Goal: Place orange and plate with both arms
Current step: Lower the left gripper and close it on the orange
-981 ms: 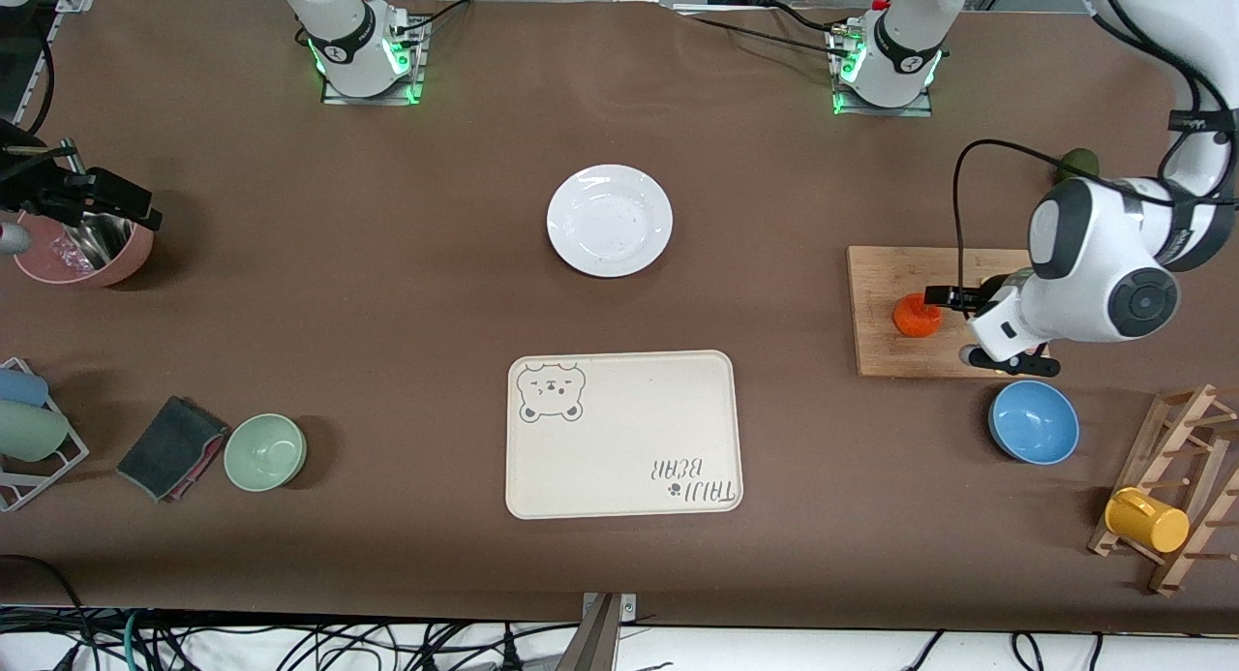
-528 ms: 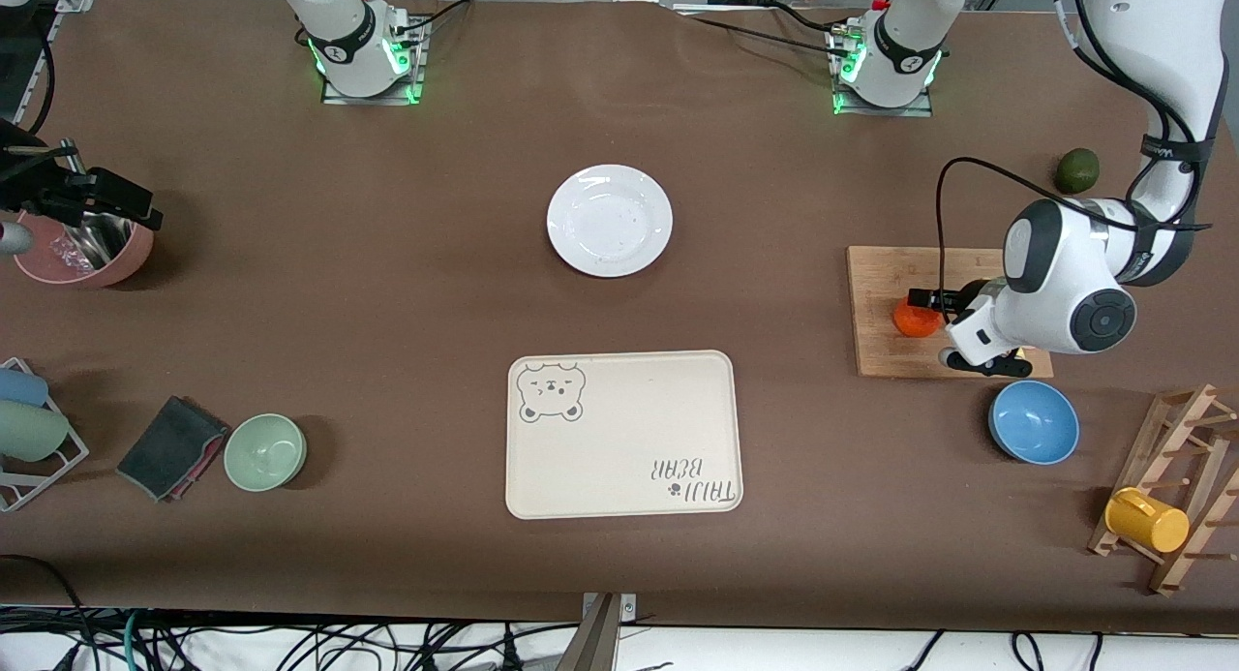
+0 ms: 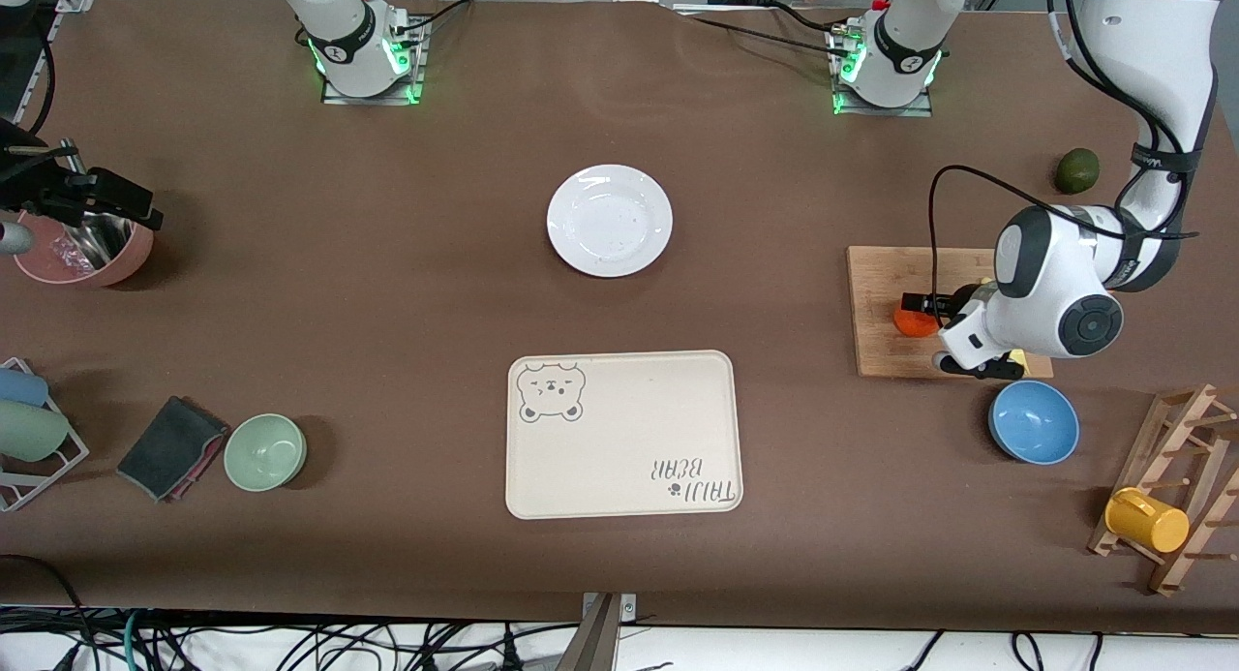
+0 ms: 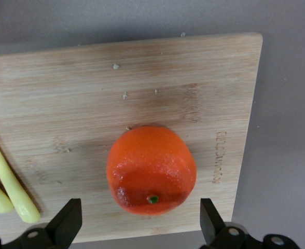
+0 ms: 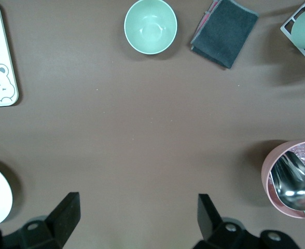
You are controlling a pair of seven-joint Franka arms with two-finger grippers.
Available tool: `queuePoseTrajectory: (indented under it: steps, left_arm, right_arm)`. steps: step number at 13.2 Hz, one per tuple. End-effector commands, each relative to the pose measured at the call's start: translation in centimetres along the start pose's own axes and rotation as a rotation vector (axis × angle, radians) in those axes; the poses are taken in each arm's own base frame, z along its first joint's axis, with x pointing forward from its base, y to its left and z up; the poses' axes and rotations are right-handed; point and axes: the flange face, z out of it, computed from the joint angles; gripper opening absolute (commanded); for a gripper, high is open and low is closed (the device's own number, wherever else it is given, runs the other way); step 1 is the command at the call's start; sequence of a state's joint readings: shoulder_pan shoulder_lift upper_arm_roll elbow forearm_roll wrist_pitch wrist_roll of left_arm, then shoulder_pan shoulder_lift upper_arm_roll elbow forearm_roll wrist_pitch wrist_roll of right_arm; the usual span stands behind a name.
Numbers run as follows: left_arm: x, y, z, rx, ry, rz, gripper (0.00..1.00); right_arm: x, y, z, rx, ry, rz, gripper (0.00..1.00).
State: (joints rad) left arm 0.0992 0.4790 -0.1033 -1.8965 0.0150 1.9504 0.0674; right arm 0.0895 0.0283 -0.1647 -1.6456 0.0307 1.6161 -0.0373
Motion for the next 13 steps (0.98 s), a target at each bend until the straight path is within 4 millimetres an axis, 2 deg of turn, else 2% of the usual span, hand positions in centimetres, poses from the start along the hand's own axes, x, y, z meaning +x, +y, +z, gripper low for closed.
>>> queuePoseTrajectory:
  steps: [1,4,11,12,13]
  left_arm:
    - [0.7,0.3,0.9,-0.021,0.006,-0.016,1.0]
    - [1.0,0.3,2.3,-0.035,-0.01,-0.021,1.0]
    - [1.5,-0.1,3.5,-0.04,-0.014,-0.025,1.0]
    - [1.5,-0.2,3.7,-0.041,-0.017,-0.027,0.96]
    - [1.6,-0.1,4.0,-0.042,-0.023,-0.025,0.79]
  right_arm:
    - [-0.2,-0.1,-0.8,0.0,-0.001,-0.013,1.0]
    - [-0.2,-0.1,-0.8,0.002,-0.002,-0.012,1.0]
    - [-0.2,-0.1,-0.8,0.002,-0.004,-0.012,1.0]
    - [-0.2,-0.1,-0.8,0.002,-0.004,-0.012,1.0]
    - [-0.2,-0.1,-0.8,0.002,-0.004,-0.012,1.0]
